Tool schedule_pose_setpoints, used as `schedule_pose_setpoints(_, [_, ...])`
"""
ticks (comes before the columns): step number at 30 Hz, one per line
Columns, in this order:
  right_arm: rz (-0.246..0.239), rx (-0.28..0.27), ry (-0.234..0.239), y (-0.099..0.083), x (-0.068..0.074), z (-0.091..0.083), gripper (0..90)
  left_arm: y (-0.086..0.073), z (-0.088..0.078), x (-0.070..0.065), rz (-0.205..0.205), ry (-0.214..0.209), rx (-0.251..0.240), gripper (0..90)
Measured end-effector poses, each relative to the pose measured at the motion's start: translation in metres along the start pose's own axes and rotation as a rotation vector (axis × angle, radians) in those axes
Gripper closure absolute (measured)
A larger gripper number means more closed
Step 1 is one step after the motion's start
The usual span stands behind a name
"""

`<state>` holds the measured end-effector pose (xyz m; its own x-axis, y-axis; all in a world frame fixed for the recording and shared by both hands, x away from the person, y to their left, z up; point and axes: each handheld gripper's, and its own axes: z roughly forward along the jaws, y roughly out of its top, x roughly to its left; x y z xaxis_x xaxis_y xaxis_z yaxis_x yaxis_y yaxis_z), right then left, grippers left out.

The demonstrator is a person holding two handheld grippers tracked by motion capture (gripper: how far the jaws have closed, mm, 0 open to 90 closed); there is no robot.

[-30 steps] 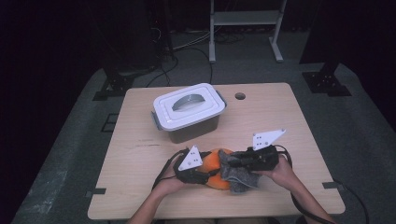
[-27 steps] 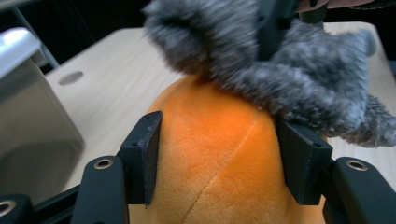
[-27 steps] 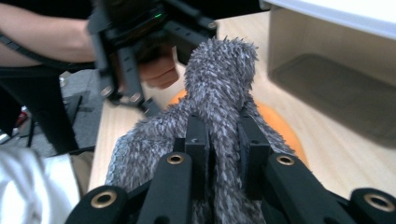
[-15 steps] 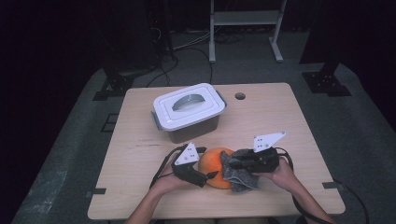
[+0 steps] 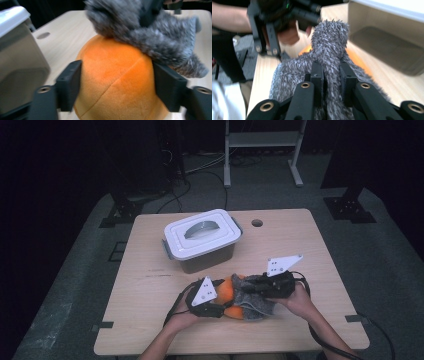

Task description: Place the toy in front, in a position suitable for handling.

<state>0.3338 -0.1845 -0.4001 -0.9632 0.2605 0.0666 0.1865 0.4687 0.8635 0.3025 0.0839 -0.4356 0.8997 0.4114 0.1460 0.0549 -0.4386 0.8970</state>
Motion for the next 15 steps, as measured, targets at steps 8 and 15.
schedule_pose_setpoints(8, [-0.008, 0.032, 0.031, -0.015, 0.006, -0.007, 77.3, -0.003, 0.003, 0.006, -0.044, -0.038, 0.042, 22.9])
schedule_pose_setpoints(15, [-0.04, -0.007, -0.007, 0.017, 0.005, -0.01, 77.1, 0.006, -0.003, -0.011, 0.119, 0.009, 0.004, 33.8])
